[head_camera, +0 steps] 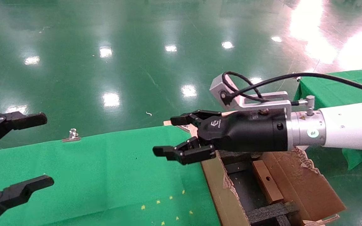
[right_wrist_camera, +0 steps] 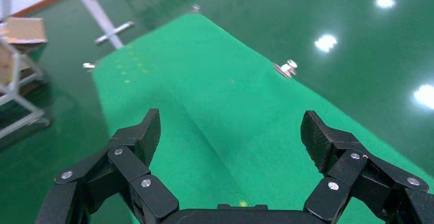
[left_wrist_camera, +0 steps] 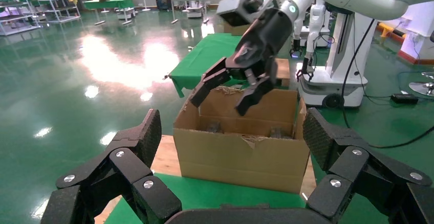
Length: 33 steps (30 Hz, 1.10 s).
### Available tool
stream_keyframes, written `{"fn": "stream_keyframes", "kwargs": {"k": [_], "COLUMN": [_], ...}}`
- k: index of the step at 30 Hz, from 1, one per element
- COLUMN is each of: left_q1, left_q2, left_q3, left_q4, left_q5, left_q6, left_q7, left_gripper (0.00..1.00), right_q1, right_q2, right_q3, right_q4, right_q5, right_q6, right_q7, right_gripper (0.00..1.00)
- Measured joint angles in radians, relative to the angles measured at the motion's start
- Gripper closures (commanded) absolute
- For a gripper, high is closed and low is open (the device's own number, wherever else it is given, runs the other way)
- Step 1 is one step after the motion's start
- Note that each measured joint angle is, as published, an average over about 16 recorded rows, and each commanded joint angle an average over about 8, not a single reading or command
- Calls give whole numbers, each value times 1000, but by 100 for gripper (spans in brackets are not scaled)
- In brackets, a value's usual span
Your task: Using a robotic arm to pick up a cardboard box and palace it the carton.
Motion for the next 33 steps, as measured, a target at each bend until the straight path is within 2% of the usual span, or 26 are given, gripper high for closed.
{"fn": "stream_keyframes", "kwargs": {"k": [11, 18, 24, 33], "left_q1": [0, 0, 0, 0], "left_q2": [0, 0, 0, 0], "left_q3": [0, 0, 0, 0], "left_q4": [0, 0, 0, 0], "left_q5": [0, 0, 0, 0], "left_q6": [0, 0, 0, 0], "left_q7": [0, 0, 0, 0], "left_gripper": [0, 0, 0, 0], "right_q1": [-108, -164, -189, -194], "right_q2": [-26, -39, -46, -47], "right_q3": [174, 266, 306, 313], "right_q4": [-16, -24, -28, -29], "right_q5": [144, 220, 255, 262], "right_q6": [-156, -237, -274, -281], "right_q7": [-267, -402, -459, -466], "right_gripper": [0, 0, 0, 0]}}
